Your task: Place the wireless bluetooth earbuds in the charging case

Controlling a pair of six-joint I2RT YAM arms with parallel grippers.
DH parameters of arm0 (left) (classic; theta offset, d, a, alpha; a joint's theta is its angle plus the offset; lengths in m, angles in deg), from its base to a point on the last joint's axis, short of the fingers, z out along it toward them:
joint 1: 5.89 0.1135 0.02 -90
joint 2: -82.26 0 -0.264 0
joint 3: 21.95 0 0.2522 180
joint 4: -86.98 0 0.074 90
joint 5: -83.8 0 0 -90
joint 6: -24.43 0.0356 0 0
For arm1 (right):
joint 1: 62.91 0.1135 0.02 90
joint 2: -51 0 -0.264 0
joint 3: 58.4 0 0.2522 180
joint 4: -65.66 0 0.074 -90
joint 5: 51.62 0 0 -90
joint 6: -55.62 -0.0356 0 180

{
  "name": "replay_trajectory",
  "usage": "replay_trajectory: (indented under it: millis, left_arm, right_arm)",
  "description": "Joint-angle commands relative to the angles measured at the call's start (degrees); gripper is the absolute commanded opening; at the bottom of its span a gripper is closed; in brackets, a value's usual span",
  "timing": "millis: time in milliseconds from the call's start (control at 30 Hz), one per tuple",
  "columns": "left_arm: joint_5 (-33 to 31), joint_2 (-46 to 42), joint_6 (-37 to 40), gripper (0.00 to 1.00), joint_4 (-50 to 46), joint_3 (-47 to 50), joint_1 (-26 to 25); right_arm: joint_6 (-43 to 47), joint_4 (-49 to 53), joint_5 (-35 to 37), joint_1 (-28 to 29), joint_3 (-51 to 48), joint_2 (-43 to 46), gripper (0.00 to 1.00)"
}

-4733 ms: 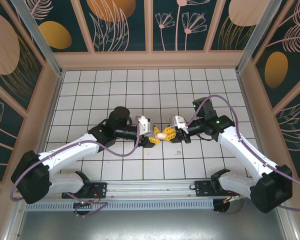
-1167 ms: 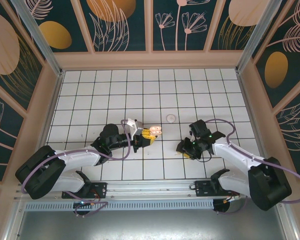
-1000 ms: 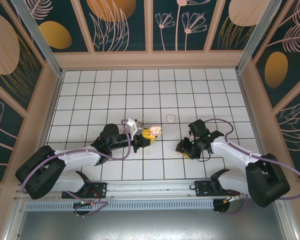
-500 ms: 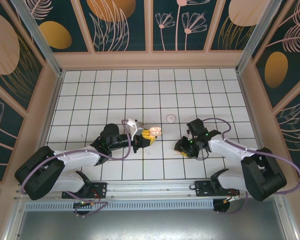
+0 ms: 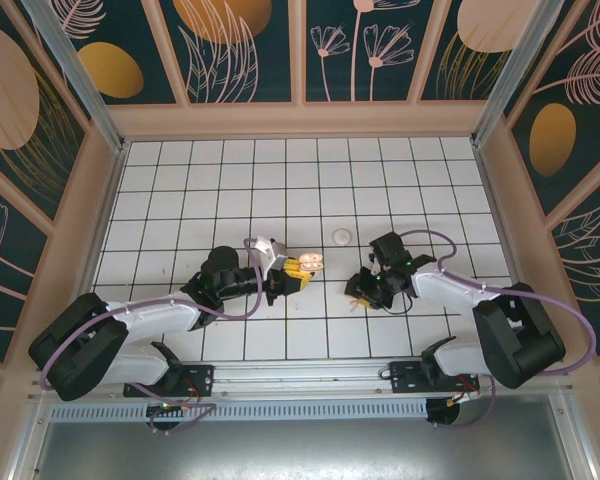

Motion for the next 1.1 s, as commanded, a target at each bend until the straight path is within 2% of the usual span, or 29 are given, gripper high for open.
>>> replay_trajectory:
  millis: [0, 267, 567, 767, 1067]
  left_arm:
    - [-0.2, -1.2, 1.3, 0.10, 0.0, -1.4, 0.2]
    - [-0.7, -1.6, 1.4, 0.10, -0.5, -1.3, 0.2]
    - [-0.4, -1.3, 1.5, 0.10, -0.8, -1.8, 0.2]
    - [0.0, -1.2, 1.5, 0.10, -0.8, -1.9, 0.2]
    - [0.0, -1.6, 1.5, 0.10, -1.1, -1.9, 0.2]
  right_arm:
    - [1.6, -1.7, 1.0, 0.3, 2.0, -1.5, 0.38]
    - [2.8, 0.3, 0.7, 0.3, 4.2, -1.7, 0.38]
    - [0.5, 8.6, 4.5, 0.6, 2.9, 5.1, 0.38]
    - [-2.4, 6.8, 2.5, 0.8, -1.7, 9.0, 0.36]
    - [-2.5, 3.4, 1.2, 1.2, -2.4, 6.4, 0.35]
